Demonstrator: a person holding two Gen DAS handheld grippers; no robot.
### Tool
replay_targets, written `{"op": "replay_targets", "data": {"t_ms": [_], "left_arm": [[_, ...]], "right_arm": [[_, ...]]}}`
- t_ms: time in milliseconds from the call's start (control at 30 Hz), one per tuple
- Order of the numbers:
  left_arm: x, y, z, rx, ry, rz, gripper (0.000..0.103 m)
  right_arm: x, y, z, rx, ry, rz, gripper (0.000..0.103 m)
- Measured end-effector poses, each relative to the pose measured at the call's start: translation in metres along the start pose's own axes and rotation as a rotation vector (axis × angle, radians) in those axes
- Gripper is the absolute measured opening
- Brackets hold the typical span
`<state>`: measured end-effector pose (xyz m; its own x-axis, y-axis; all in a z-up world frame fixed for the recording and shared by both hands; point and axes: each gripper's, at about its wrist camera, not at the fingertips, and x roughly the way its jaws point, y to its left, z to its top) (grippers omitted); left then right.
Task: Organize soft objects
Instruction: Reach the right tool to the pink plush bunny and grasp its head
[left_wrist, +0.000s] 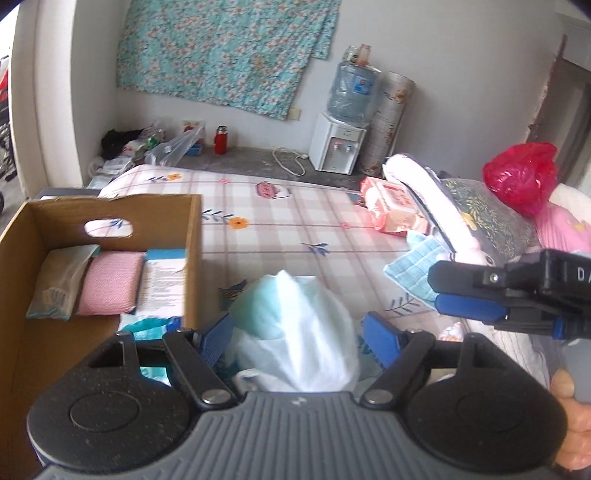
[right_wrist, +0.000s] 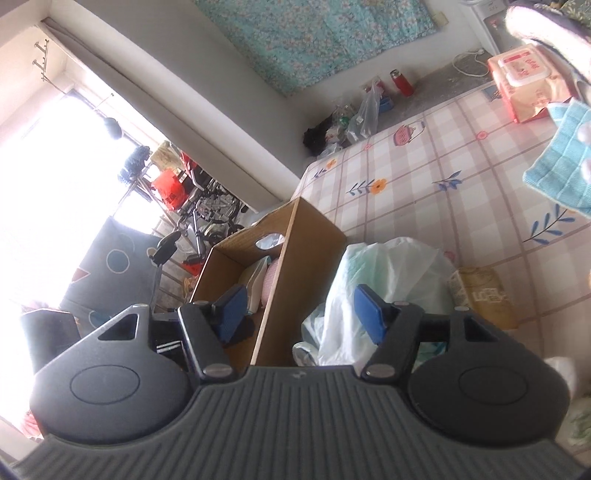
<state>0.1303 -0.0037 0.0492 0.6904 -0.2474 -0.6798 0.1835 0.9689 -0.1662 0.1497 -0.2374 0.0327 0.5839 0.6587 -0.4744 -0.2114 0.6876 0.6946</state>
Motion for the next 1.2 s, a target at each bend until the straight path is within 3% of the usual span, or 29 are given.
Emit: {"op": "replay_targets", "data": {"t_ms": [167, 300, 533, 867, 1200], "left_arm": [[0.038, -0.065, 0.003, 0.119, -0.052, -0.037, 0.079], [0.076, -0.107, 0.006, 0.167, -0.023, -0.121, 0.079], [0.143, -0.180, 0.010, 0.352, 0.034, -0.169, 0.079], [0.216, -0.240, 0.027, 0.375, 0.082, -0.253, 0.079], [0.267, -0.265, 0.026, 0.365, 0.180, -0.292, 0.078]], "right_arm": [[-0.045, -0.033, 0.020, 0.024, -0.065, -0.096, 0.065], [-0.075, -0.062, 0.039, 0.028, -0.103, -0.206, 0.065], [-0.107, -0.143, 0.092, 0.069, -0.135, -0.386, 0.067], [-0.074, -0.246, 0.157, 0.153, -0.048, -0.506, 0.073], [-0.027, -0.285, 0.163, 0.155, 0.041, -0.499, 0.081]]}}
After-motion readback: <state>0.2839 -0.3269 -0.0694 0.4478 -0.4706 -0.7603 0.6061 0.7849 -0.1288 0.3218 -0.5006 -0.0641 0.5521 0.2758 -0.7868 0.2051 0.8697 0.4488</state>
